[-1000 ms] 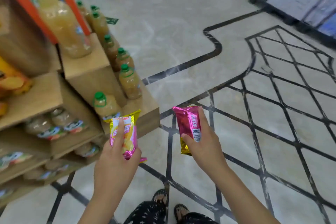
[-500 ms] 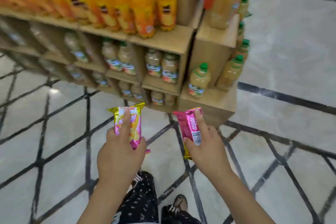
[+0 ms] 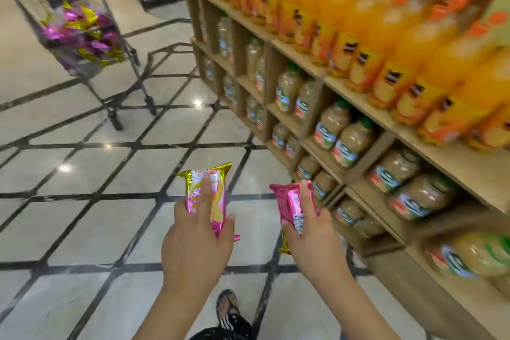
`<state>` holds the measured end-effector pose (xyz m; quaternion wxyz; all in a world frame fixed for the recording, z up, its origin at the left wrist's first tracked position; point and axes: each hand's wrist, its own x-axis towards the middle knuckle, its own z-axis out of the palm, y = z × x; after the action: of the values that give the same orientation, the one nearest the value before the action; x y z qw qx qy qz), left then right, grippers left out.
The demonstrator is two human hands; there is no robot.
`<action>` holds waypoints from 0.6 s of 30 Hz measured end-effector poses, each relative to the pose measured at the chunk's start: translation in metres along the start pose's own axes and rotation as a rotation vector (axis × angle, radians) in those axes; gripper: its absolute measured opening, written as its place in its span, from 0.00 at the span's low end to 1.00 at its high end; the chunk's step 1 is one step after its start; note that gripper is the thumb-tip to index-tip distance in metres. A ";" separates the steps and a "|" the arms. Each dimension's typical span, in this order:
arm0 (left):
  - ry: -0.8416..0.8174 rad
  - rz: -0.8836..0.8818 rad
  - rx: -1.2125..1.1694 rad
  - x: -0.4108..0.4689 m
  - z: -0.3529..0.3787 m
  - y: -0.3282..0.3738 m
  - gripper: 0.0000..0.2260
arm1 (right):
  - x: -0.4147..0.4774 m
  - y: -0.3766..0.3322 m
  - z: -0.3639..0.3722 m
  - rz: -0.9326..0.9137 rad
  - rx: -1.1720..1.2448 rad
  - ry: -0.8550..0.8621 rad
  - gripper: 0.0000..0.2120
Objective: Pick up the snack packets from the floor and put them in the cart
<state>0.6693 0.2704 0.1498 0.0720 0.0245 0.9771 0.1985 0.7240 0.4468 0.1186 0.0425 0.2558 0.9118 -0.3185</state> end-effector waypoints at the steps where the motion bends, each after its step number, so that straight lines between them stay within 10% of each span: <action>1: -0.001 -0.010 0.009 0.016 -0.006 -0.010 0.35 | 0.016 -0.017 0.009 -0.022 -0.016 -0.024 0.40; 18: 0.087 -0.260 -0.171 0.328 -0.039 -0.035 0.35 | 0.335 -0.202 0.034 -0.189 -0.236 -0.308 0.37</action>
<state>0.3382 0.2484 0.1286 0.0567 -0.1170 0.9539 0.2706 0.3316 0.4387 0.1243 0.1810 0.1104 0.9454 -0.2473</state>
